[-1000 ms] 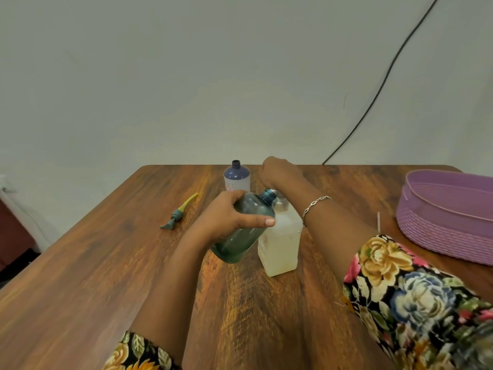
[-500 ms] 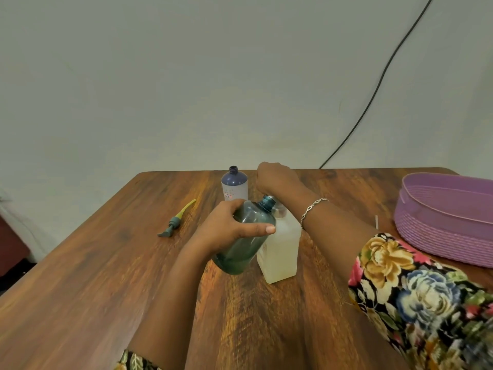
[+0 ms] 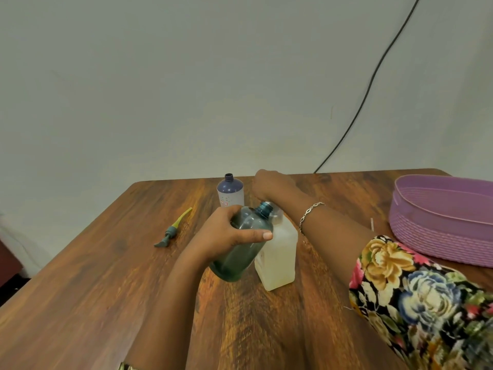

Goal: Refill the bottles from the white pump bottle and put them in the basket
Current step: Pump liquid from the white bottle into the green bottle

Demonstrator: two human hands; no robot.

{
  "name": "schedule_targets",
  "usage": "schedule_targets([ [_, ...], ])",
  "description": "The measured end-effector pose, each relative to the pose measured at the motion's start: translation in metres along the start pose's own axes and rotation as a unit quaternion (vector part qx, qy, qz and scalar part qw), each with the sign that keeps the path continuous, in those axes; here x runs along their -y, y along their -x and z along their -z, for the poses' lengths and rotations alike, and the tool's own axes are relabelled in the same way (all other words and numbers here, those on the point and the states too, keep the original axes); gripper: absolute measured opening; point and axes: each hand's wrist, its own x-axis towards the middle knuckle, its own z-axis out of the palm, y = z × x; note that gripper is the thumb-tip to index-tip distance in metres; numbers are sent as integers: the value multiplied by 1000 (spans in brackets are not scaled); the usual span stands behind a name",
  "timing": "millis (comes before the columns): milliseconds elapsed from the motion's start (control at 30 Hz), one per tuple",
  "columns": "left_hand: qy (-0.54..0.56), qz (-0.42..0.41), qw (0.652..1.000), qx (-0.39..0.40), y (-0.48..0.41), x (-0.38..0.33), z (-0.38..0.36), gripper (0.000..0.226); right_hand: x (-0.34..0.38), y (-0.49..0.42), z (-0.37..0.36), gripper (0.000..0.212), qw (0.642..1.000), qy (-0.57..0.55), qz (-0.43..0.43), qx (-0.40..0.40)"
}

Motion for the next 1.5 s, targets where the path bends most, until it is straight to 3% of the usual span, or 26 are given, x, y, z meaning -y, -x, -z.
schedule_targets([
  [200,14,8,1000,15,0,9,-6,81,-3,-5,-14,9,999,9,5,32],
  [433,41,-2,999,8,1,1,1,73,5,-11,1,20,994,-70,20,84],
  [567,34,-20,999,7,3,5,1,72,3,-6,-2,8,998,-26,22,51],
  [767,27,-17,999,11,1,12,-4,74,0,-5,-14,22,999,-15,19,34],
  [1033,39,-17,999,16,-3,-6,3,69,-1,-9,7,26,978,-199,15,62],
  [1233,28,-15,999,13,-2,-5,0,47,-2,-13,-5,27,993,-108,14,43],
  [1333,37,-14,999,13,-1,-1,-4,48,-2,-14,-15,24,997,-64,9,39],
  [1500,34,-17,999,11,-2,-3,-4,53,-5,-13,-8,27,990,-127,14,56],
])
